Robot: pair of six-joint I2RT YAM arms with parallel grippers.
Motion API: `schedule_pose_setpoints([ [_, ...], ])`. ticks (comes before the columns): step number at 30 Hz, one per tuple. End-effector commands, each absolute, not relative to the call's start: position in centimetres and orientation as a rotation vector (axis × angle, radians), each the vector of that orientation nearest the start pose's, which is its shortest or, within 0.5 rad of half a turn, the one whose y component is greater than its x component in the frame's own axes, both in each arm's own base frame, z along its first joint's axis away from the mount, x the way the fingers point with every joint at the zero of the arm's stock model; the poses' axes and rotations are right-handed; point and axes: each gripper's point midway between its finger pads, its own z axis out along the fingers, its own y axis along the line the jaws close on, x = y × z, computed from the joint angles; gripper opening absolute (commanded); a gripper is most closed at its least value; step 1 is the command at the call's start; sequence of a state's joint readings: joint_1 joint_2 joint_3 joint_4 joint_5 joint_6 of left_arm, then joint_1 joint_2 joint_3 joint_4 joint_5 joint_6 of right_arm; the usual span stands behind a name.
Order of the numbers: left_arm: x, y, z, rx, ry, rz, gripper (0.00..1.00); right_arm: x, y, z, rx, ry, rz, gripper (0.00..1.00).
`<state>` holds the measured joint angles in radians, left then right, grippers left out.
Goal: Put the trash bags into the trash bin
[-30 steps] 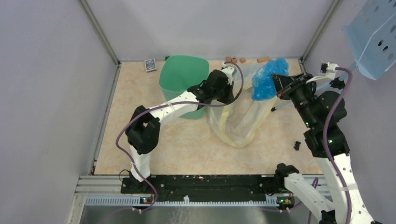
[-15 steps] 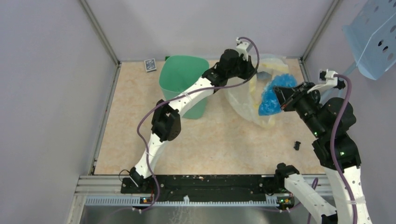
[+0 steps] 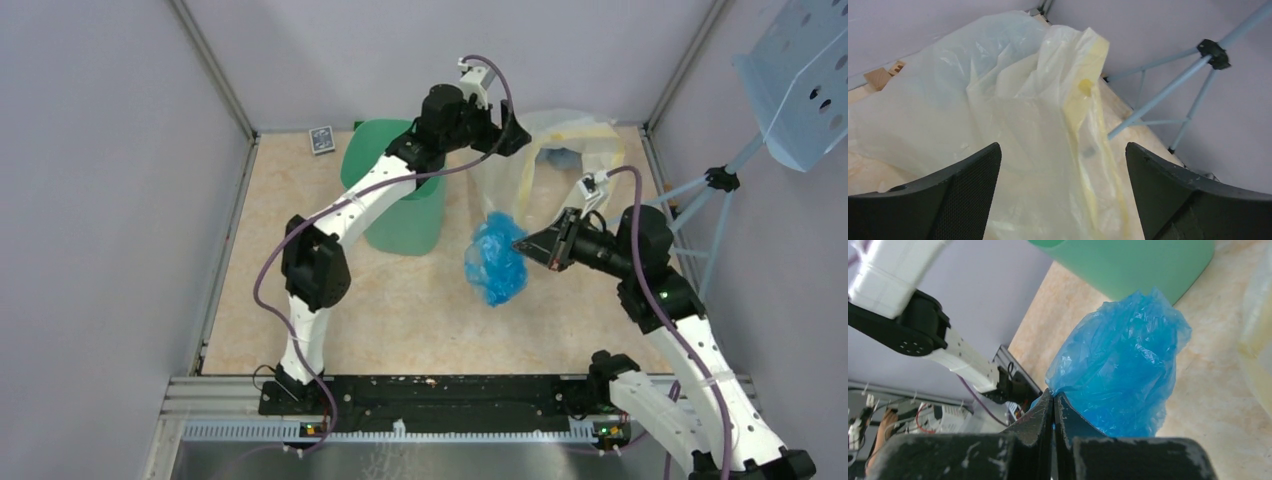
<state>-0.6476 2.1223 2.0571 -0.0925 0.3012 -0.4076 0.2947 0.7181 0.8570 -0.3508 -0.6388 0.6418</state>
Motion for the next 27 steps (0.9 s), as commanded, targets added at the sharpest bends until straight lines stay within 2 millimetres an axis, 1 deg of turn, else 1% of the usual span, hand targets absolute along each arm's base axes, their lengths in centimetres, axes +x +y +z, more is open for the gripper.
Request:
schedule_pose_setpoints([
  [1, 40.3, -41.8, 40.1, 0.552, 1.633, -1.074, 0.99, 18.5, 21.3, 30.5, -0.29, 1.885, 1.281, 0.0],
  [2, 39.3, -41.6, 40.5, 0.577, 1.637, -1.075, 0.99, 18.8, 21.2, 29.1, -0.277, 1.934, 1.231, 0.0],
  [3, 38.2, -41.5, 40.2, 0.602, 1.656, -1.071, 0.99, 19.3, 20.7, 27.4, -0.233, 1.994, 1.17, 0.0],
  [4, 37.1, -41.2, 39.9, 0.624, 1.68, -1.065, 0.99, 19.6, 19.9, 25.2, -0.178, 2.073, 1.104, 0.0],
  [6, 34.6, -41.0, 38.7, 0.673, 1.708, -1.057, 0.99, 20.4, 18.3, 21.8, -0.093, 2.167, 0.959, 0.0],
  [7, 33.5, -40.7, 37.6, 0.689, 1.738, -1.048, 0.99, 20.5, 17.6, 19.8, -0.058, 2.218, 0.897, 0.0],
  [8, 32.5, -40.4, 36.5, 0.7, 1.772, -1.04, 0.99, 20.6, 16.8, 18.3, -0.03, 2.254, 0.838, 0.0],
  [9, 31.6, -40.0, 35.5, 0.707, 1.806, -1.033, 0.99, 20.7, 16.2, 17.0, -0.007, 2.287, 0.787, 0.0],
  [11, 29.7, -38.8, 32.8, 0.696, 1.896, -1.018, 0.99, 20.5, 15.4, 15.1, 0.009, 2.331, 0.726, 0.0],
  [15, 25.7, -37.6, 28.9, 0.73, 1.982, -1.071, 0.97, 20.2, 14.5, 12.3, 0.082, 2.404, 0.656, 0.0],
  [18, 23.1, -36.6, 25.7, 0.737, 2.029, -1.068, 0.94, 20.0, 14.4, 11.2, 0.097, 2.471, 0.611, 0.0],
  [21, 21.5, -35.4, 22.4, 0.702, 2.075, -1.052, 0.88, 19.7, 15.0, 10.5, 0.066, 2.505, 0.605, 0.0],
  [23, 20.8, -34.9, 20.8, 0.671, 2.093, -1.064, 0.85, 19.7, 15.0, 10.1, 0.079, 2.517, 0.591, 0.0],
  [27, 19.9, -34.8, 18.6, 0.643, 2.098, -1.083, 0.83, 19.8, 14.8, 10.4, 0.104, 2.493, 0.583, 0.0],
])
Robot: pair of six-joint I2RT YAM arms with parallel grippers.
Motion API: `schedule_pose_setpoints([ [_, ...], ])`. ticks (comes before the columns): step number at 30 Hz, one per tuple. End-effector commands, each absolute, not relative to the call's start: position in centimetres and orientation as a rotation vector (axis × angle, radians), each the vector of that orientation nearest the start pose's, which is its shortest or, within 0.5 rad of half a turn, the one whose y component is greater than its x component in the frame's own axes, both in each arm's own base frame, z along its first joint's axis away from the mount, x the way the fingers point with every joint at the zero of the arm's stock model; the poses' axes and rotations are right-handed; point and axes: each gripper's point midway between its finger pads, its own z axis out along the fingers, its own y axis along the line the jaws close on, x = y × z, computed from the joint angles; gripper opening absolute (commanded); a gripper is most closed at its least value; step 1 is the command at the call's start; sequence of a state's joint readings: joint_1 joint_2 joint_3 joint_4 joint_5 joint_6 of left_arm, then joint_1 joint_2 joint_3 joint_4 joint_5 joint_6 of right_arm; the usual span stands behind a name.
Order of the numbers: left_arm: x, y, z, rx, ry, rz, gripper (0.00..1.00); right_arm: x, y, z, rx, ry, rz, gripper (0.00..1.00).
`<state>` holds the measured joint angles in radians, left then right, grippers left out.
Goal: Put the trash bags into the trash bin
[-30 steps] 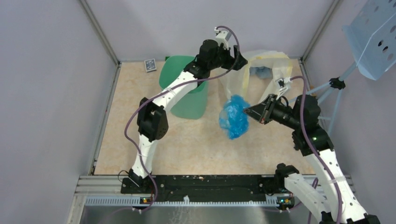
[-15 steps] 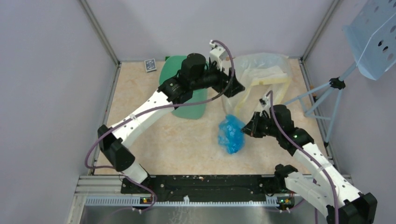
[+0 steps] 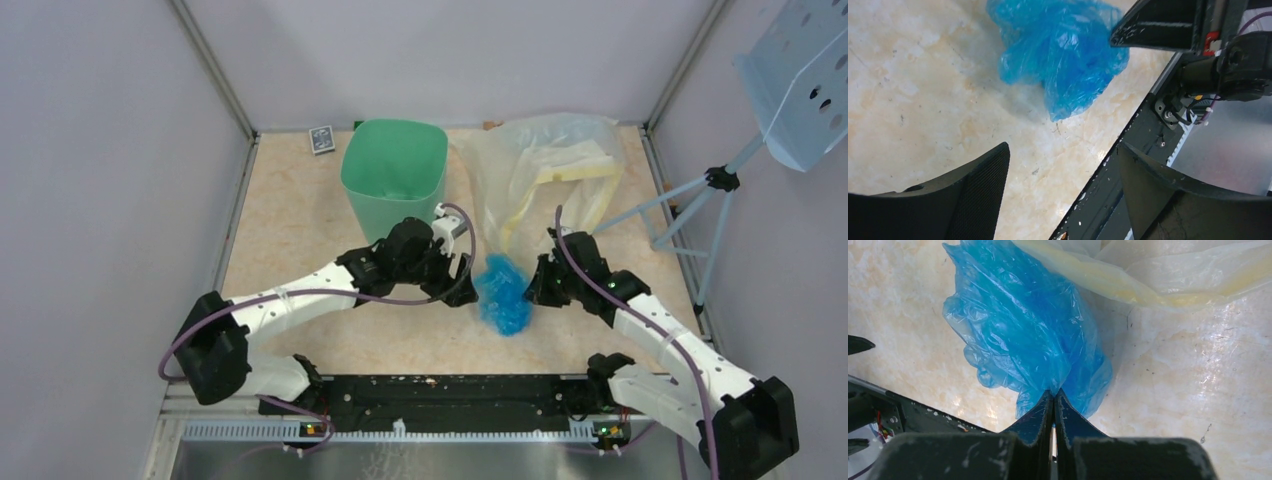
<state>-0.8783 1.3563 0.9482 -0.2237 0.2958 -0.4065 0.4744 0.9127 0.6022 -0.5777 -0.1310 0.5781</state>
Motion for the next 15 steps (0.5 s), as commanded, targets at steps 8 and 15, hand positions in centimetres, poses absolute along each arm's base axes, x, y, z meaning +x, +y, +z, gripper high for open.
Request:
schedule_pose_setpoints([
  [8, 18.6, -37.1, 15.9, 0.642, 2.086, -1.122, 0.71, 20.0, 14.3, 11.0, 0.121, 2.46, 0.569, 0.0],
  [15, 18.2, -39.2, 11.8, 0.571, 2.153, -1.061, 0.65, 20.1, 15.0, 11.4, 0.113, 2.437, 0.624, 0.0],
])
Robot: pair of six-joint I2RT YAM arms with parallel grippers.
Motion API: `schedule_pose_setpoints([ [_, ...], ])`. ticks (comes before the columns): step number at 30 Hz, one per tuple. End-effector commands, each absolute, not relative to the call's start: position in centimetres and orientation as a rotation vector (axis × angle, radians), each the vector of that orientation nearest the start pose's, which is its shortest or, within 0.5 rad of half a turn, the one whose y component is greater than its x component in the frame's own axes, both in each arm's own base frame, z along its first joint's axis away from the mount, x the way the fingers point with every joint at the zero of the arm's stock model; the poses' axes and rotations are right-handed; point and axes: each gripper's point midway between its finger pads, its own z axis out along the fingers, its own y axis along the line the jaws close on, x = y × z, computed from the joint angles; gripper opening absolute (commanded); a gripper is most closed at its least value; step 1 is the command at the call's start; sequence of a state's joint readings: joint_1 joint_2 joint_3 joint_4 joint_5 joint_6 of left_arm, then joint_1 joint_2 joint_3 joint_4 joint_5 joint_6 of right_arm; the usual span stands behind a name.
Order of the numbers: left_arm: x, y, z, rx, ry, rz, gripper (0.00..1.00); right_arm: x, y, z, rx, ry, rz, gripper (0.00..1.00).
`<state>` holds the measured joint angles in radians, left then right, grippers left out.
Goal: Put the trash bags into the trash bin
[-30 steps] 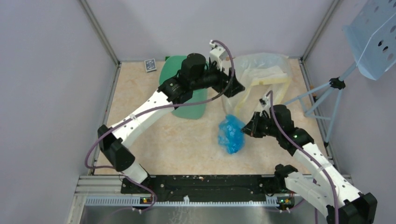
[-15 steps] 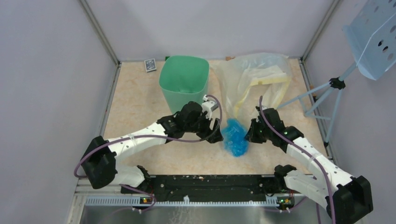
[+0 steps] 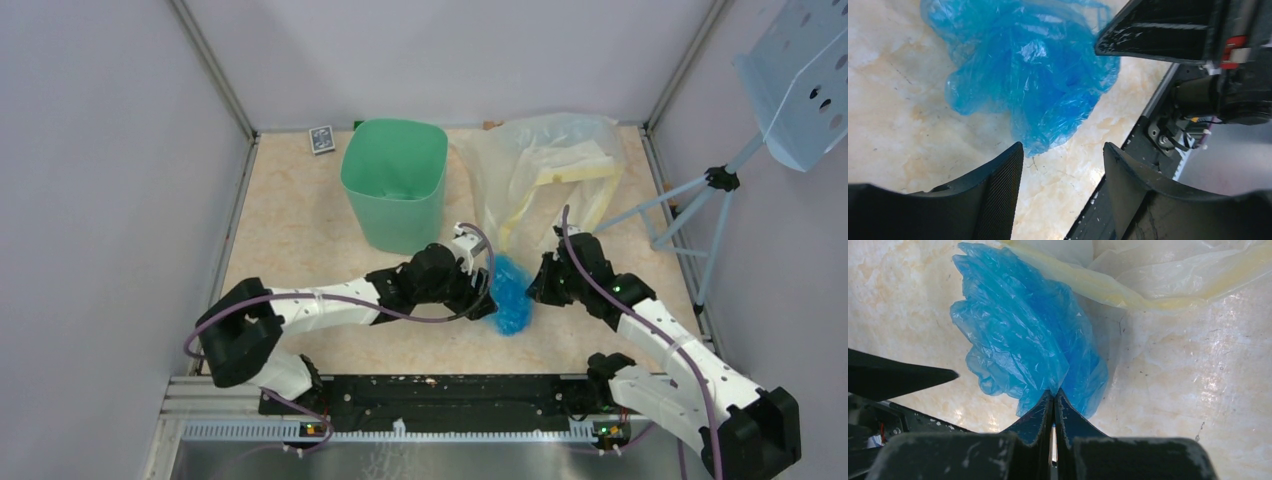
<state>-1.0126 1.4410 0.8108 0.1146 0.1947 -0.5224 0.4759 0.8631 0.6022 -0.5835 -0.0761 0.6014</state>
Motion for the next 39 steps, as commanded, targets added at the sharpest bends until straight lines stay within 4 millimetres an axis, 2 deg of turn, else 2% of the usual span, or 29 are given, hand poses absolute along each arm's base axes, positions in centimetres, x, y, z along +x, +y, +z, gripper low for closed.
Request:
schedule_pose_setpoints([
  [1, 18.4, -39.2, 11.1, 0.539, 2.168, -1.042, 0.65, 20.1, 15.1, 11.6, 0.114, 2.428, 0.631, 0.0],
  [3, 18.9, -39.1, 9.9, 0.47, 2.2, -1.01, 0.65, 20.3, 15.1, 12.0, 0.122, 2.41, 0.636, 0.0],
  [10, 20.5, -38.1, 7.8, 0.311, 2.25, -0.909, 0.62, 20.6, 14.7, 12.9, 0.14, 2.377, 0.619, 0.0],
  [12, 20.4, -38.1, 7.4, 0.311, 2.248, -0.916, 0.56, 20.8, 14.7, 13.3, 0.157, 2.354, 0.625, 0.0],
  [13, 20.5, -38.3, 7.3, 0.318, 2.24, -0.927, 0.48, 20.9, 14.7, 13.6, 0.168, 2.339, 0.633, 0.0],
  [14, 20.6, -38.8, 7.4, 0.344, 2.22, -0.945, 0.05, 21.3, 14.8, 14.6, 0.206, 2.29, 0.66, 0.0],
  [15, 20.7, -38.8, 7.4, 0.348, 2.223, -0.933, 0.0, 21.4, 14.6, 14.9, 0.231, 2.271, 0.658, 0.0],
  [18, 21.3, -37.7, 7.3, 0.317, 2.249, -0.85, 0.0, 22.3, 12.8, 16.5, 0.331, 2.192, 0.581, 0.0],
  [23, 21.3, -33.9, 8.7, 0.313, 2.248, -0.755, 0.0, 23.3, 8.7, 20.4, 0.431, 2.047, 0.383, 0.0],
  [26, 20.9, -31.7, 9.9, 0.317, 2.243, -0.726, 0.0, 23.3, 7.7, 21.9, 0.435, 1.993, 0.345, 0.0],
  [29, 20.5, -29.7, 10.6, 0.307, 2.251, -0.708, 0.0, 23.3, 6.8, 21.7, 0.473, 1.986, 0.3, 0.0],
  [32, 20.5, -27.9, 11.1, 0.285, 2.254, -0.678, 0.0, 22.5, 3.7, 20.2, 0.741, 1.96, 0.168, 0.0],
  [33, 20.7, -27.2, 11.1, 0.273, 2.257, -0.654, 0.0, 22.3, 3.3, 19.9, 0.767, 1.957, 0.146, 0.0],
  [39, 22.5, -22.6, 12.6, 0.126, 2.25, -0.543, 0.0, 22.3, 4.2, 18.7, 0.74, 1.998, 0.184, 0.0],
])
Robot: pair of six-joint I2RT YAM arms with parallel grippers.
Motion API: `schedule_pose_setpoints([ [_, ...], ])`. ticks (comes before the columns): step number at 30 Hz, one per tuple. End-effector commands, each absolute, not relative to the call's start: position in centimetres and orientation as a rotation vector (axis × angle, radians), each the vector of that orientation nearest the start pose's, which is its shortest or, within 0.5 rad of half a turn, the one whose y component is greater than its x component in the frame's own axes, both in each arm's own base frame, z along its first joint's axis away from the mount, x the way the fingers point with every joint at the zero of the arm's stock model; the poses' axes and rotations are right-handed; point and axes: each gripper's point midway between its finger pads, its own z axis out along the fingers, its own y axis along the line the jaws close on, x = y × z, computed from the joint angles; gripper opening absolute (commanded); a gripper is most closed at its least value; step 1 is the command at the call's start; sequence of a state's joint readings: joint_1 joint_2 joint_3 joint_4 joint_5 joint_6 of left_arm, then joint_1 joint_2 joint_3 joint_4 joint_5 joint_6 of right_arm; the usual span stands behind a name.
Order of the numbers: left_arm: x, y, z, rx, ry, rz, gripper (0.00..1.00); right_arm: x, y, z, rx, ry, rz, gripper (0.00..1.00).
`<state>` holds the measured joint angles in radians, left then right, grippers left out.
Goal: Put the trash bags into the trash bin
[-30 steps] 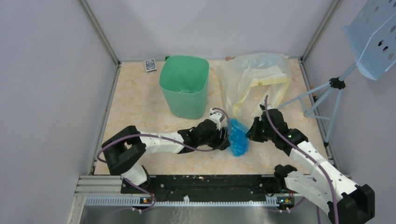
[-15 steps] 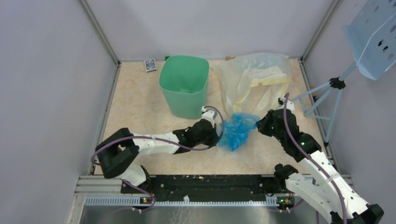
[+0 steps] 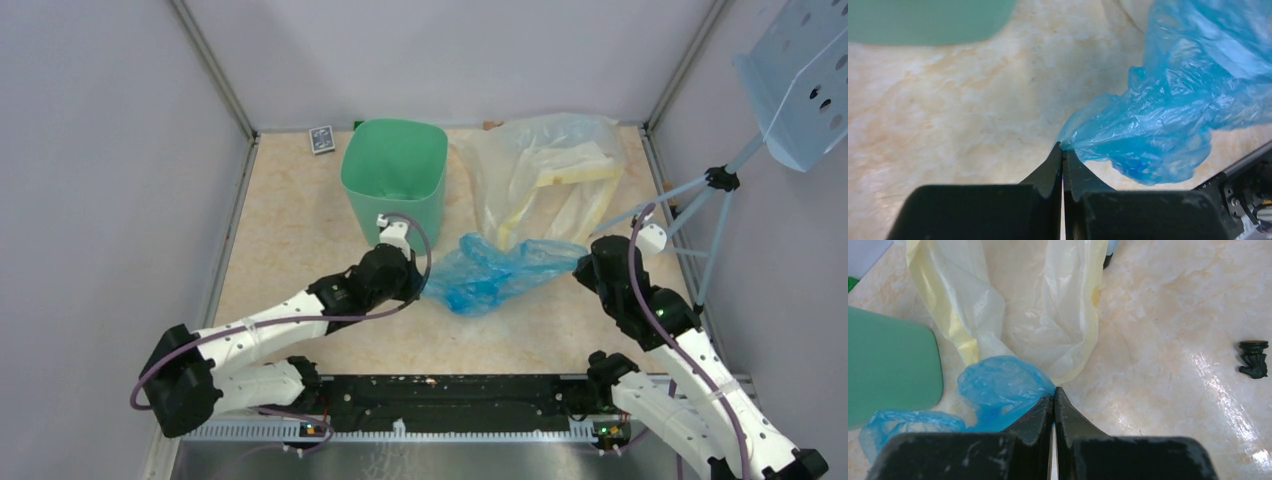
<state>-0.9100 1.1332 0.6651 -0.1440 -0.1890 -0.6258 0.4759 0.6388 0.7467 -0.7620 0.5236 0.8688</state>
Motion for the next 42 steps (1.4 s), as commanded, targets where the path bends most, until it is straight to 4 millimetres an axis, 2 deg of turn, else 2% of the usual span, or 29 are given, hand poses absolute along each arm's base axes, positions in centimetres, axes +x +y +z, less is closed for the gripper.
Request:
schedule_pose_setpoints([
  [1, 22.8, -21.9, 12.8, 0.1, 2.249, -0.539, 0.0, 22.3, 4.4, 18.7, 0.736, 2.002, 0.193, 0.0],
  [8, 24.0, -17.4, 13.2, -0.063, 2.269, -0.467, 0.0, 21.9, 4.6, 17.5, 0.769, 2.036, 0.197, 0.0],
  [12, 24.2, -16.3, 13.7, -0.089, 2.248, -0.443, 0.0, 21.7, 5.6, 16.4, 0.722, 2.077, 0.24, 0.0],
  [13, 24.3, -16.4, 14.0, -0.075, 2.24, -0.454, 0.0, 21.9, 6.6, 16.4, 0.647, 2.096, 0.287, 0.0],
  [16, 23.9, -18.7, 15.4, 0.09, 2.197, -0.583, 0.0, 21.6, 12.2, 16.5, 0.261, 2.157, 0.569, 0.02],
  [17, 23.6, -19.6, 15.8, 0.161, 2.182, -0.631, 0.0, 21.1, 13.9, 16.8, 0.159, 2.161, 0.661, 0.08],
  [18, 23.4, -20.4, 16.2, 0.223, 2.168, -0.675, 0.0, 20.6, 15.3, 17.0, 0.073, 2.162, 0.747, 0.21],
  [22, 22.7, -22.2, 16.5, 0.335, 2.176, -0.767, 0.03, 20.1, 17.1, 17.7, -0.086, 2.152, 0.83, 0.48],
  [26, 22.3, -23.2, 16.6, 0.394, 2.172, -0.828, 0.01, 20.2, 18.1, 19.0, -0.221, 2.125, 0.856, 0.61],
  [31, 21.5, -24.3, 18.1, 0.463, 2.095, -0.925, 0.01, 20.4, 20.0, 21.0, -0.327, 2.067, 0.953, 0.64],
  [35, 20.9, -24.8, 18.5, 0.495, 2.071, -0.971, 0.0, 21.1, 21.5, 21.4, -0.345, 2.043, 1.021, 0.65],
  [40, 20.3, -25.0, 17.8, 0.517, 2.093, -0.99, 0.0, 22.3, 23.6, 20.7, -0.435, 2.068, 1.014, 0.69],
  [42, 20.1, -25.1, 17.6, 0.521, 2.098, -0.994, 0.0, 23.1, 24.2, 19.7, -0.475, 2.121, 0.969, 0.7],
])
